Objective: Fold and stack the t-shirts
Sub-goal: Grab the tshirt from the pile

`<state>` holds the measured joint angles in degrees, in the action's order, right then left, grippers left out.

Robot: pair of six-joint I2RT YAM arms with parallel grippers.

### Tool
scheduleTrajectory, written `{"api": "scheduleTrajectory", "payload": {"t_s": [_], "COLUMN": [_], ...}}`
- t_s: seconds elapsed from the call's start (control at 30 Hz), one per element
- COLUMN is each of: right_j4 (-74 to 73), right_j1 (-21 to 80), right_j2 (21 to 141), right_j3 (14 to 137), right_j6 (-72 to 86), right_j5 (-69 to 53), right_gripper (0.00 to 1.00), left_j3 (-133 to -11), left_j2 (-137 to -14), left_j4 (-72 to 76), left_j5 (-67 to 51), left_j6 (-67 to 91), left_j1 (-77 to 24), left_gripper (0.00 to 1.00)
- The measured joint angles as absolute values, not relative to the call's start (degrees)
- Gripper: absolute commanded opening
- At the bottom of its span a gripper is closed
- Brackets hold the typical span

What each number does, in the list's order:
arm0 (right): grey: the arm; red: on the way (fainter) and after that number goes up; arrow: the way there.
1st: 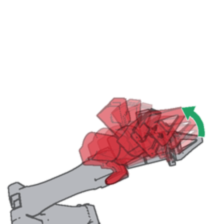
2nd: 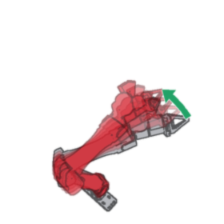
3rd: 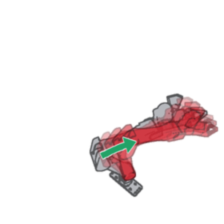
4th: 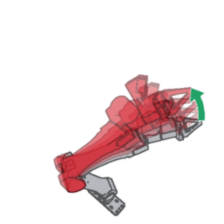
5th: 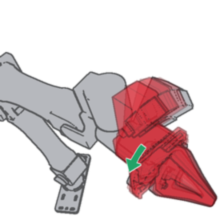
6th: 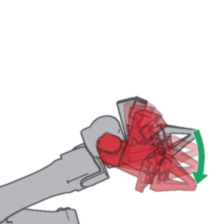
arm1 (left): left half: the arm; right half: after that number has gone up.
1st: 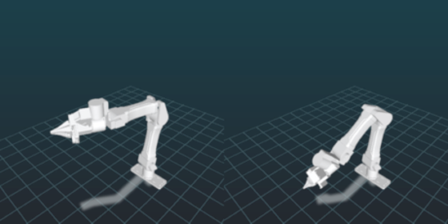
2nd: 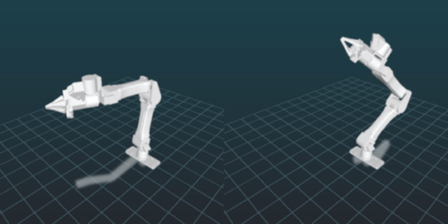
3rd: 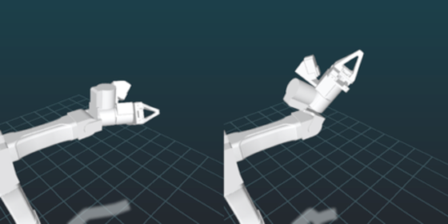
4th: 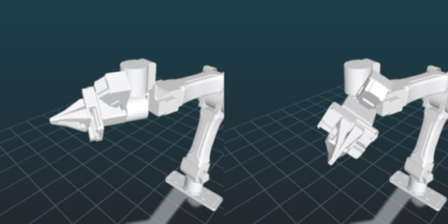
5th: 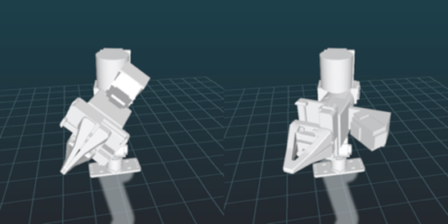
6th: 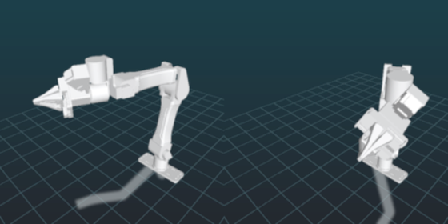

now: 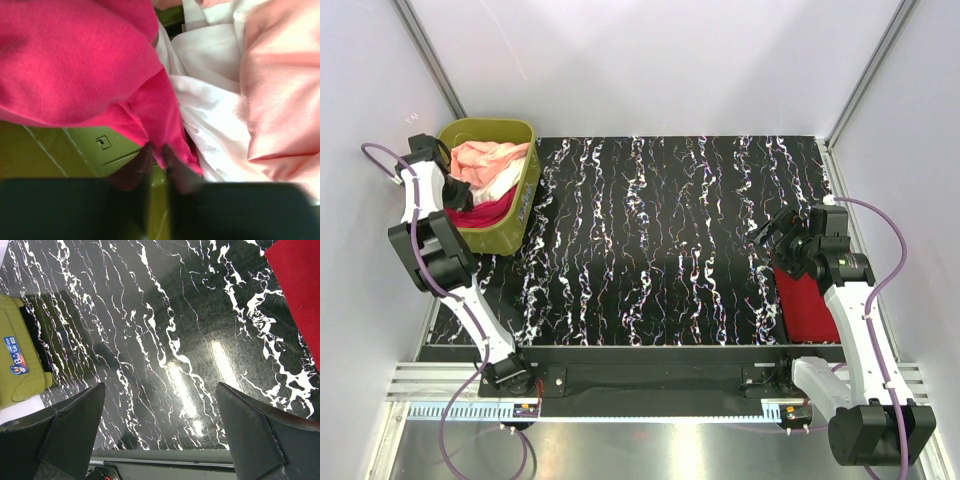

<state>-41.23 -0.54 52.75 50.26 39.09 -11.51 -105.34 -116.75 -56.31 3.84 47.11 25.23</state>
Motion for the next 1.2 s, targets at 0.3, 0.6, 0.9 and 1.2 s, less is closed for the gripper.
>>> {"api": "scheduleTrajectory", "payload": {"t_s": [0.3, 0.6, 0.9, 1.2], "right_j4": [-40.25, -40.32, -40.29, -40.23], "right_j1": [-0.54, 2.87, 8.03, 10.39], "right_j2": [53.54, 53.23, 52.4, 51.92], "right_j3": [50.5, 50.57, 50.81, 50.81], "right_j6": [37.5, 36.21, 35.33, 35.88], "right_j5": [-12.27, -13.1, -12.95, -13.1], "right_gripper": [1.0, 1.0, 1.0, 1.0], "left_j3": [-110.19, -124.42, -133.36, -142.02], "left_j2": [-115.46, -105.34, -93.8, -83.24], "left_j4": [-57.52, -58.13, -50.87, -40.18], "left_j5": [3.92, 7.66, 9.98, 9.3], "left_j6": [45.45, 41.69, 36.29, 33.52], "left_j1": [23.94, 15.9, 10.81, 9.91], "left_gripper": [0.0, 0.0, 0.0, 0.0]}}
